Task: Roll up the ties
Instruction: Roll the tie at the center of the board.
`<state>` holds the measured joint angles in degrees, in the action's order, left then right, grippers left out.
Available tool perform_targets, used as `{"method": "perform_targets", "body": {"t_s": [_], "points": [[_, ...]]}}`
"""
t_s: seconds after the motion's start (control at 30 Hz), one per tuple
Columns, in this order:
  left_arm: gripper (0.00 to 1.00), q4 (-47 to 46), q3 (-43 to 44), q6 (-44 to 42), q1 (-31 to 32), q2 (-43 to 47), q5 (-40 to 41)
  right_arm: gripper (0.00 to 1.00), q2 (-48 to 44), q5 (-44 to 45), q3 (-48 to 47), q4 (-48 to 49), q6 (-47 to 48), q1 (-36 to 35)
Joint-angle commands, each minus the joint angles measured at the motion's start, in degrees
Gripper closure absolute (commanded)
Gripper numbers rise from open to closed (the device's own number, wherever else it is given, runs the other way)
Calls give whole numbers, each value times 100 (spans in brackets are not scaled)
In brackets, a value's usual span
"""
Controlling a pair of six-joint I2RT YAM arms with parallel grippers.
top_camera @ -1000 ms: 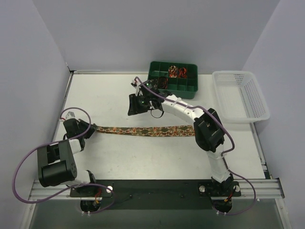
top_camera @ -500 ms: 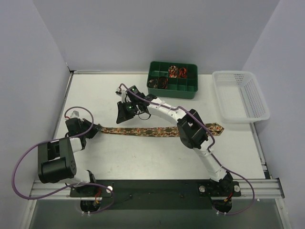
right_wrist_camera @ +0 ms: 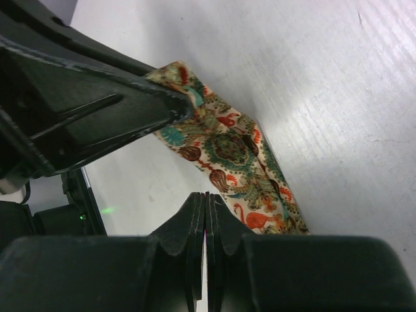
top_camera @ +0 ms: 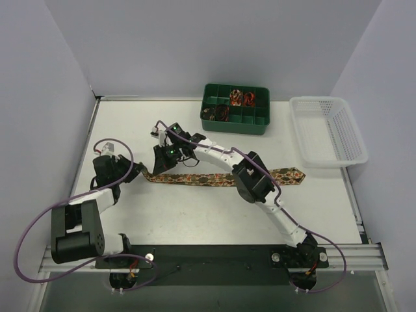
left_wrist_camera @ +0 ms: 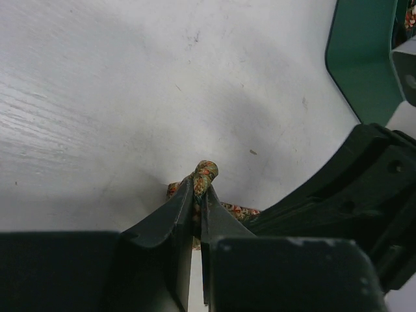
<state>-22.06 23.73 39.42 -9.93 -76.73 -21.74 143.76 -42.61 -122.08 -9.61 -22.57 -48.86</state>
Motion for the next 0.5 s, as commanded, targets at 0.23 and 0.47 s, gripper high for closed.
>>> {"method": "perform_targets", "body": {"t_s": [0.23, 0.47], "points": [[100, 185, 255, -250, 158, 263, -103, 100, 512, -81, -571, 178, 86, -132], [100, 404, 352, -373, 246, 351, -94, 100, 556, 33, -615, 266, 191, -290]]}}
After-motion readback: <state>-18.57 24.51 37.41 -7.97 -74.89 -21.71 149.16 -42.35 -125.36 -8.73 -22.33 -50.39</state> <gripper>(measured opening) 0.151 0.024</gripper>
